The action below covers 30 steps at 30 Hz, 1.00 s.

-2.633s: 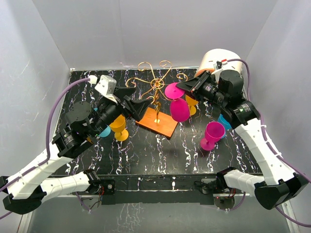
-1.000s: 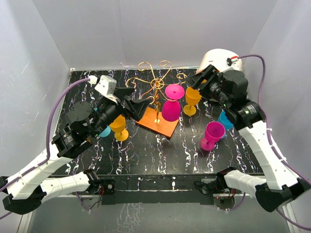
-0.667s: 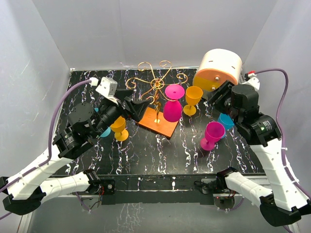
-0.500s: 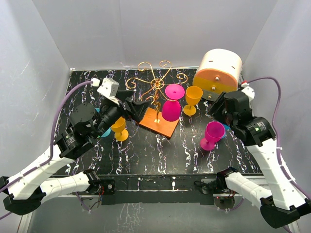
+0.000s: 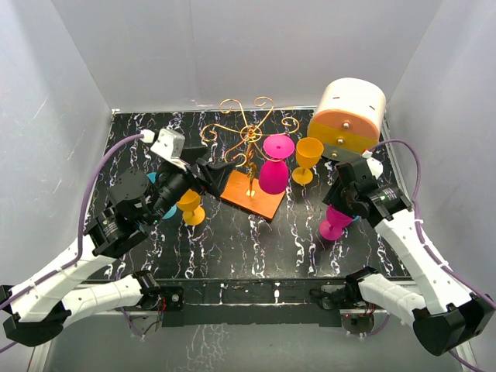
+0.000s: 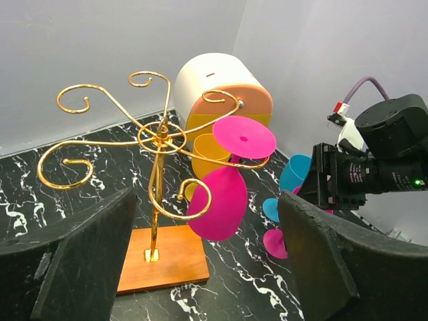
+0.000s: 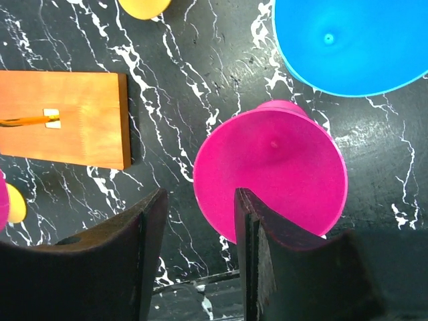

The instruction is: Place the wine glass upside down on the wine glass rack

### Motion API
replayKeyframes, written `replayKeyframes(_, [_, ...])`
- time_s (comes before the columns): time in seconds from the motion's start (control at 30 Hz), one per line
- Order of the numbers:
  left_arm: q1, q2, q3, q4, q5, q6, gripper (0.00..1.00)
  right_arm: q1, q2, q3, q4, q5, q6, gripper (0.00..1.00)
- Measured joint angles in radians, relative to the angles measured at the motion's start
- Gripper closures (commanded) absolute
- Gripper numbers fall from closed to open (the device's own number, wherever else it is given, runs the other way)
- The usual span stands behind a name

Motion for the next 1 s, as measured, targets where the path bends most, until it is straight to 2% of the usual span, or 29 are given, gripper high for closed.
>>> replayKeyframes(0.4, [0.000,-0.008,0.000,0.000,-0.013,0.019,0.15,0.000,0.075,-0.005,0.039,0.023,-0.039,0.76])
replayKeyframes(0.7, [0.000,-0.008,0.000,0.000,-0.018,0.020,0.15,0.000,0.077,-0.030,0.063,0.032,-0.066,1.00])
replayKeyframes(1.0, [0.000,0.011,0.026,-0.004,0.015,-0.003,0.15,0.000,0.077,0.007,0.042,0.039,-0.095,1.00])
